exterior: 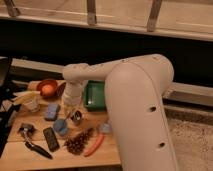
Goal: Place fork in plastic cup
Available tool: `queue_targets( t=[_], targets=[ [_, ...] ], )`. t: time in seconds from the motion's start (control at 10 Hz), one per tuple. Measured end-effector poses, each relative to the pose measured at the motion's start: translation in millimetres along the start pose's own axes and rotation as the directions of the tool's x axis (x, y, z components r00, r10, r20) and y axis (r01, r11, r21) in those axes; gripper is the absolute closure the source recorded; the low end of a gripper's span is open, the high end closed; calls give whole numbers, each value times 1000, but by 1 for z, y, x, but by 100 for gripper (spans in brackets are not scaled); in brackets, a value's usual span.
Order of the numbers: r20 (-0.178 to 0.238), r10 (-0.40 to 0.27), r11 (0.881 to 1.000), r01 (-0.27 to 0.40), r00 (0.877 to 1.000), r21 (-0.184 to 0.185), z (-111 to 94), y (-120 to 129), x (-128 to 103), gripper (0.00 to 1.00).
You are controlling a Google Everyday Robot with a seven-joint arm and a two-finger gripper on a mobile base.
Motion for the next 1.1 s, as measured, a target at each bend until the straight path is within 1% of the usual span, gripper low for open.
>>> queue_targets(
  t=[0.1, 0.3, 0.4, 0.8, 0.9, 1.1],
  targets=[
    [-8, 9, 1000, -9, 1000, -5, 4, -3, -1, 97],
    [-18, 25, 1000, -25, 1000, -13, 10, -7, -4, 76],
    [-21, 27, 1000, -28, 999, -14, 11, -8, -4, 68],
    [-25, 35, 999, -35, 999, -12, 11, -13, -8, 26],
    [-23, 34, 999, -35, 999, -12, 10, -13, -9, 21],
    [-14, 29, 1000, -29, 999, -10, 6, -13, -9, 20]
  ],
)
